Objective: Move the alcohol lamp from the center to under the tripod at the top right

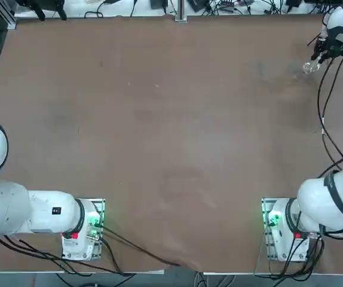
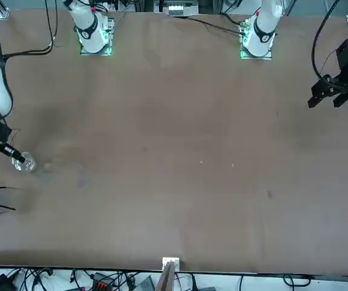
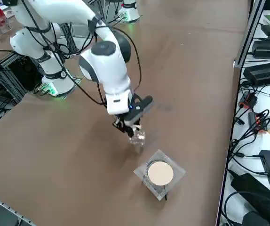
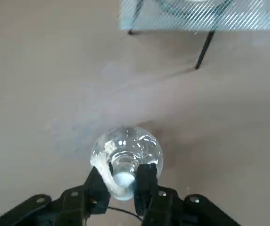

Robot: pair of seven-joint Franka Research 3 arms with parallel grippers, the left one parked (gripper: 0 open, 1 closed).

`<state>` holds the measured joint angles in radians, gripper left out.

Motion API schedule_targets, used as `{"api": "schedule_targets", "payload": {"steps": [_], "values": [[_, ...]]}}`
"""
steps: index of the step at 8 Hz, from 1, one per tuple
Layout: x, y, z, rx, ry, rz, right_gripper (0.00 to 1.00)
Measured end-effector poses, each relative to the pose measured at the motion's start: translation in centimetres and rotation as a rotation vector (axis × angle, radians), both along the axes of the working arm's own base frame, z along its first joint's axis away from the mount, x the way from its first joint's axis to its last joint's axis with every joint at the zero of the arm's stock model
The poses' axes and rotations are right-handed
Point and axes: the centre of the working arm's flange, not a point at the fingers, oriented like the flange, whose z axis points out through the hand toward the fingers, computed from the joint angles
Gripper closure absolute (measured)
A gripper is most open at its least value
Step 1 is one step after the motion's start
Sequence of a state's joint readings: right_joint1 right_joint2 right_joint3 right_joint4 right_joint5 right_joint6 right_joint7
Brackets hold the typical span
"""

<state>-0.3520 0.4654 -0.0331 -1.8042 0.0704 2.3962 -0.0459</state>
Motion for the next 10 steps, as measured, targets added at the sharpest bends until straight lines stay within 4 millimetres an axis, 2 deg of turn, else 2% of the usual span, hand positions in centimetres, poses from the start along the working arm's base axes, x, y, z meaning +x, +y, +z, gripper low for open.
{"api": "schedule_targets", "payload": {"steps": [2, 4, 10], "values": [[1.5, -2.0, -1.0, -0.006, -0.014, -0.02, 0.71], [2.2, -3.0, -1.4, -0.01, -0.021, -0.03, 0.71], [4.2, -3.9, -3.5, -0.014, -0.026, -0.029, 0.71]]}}
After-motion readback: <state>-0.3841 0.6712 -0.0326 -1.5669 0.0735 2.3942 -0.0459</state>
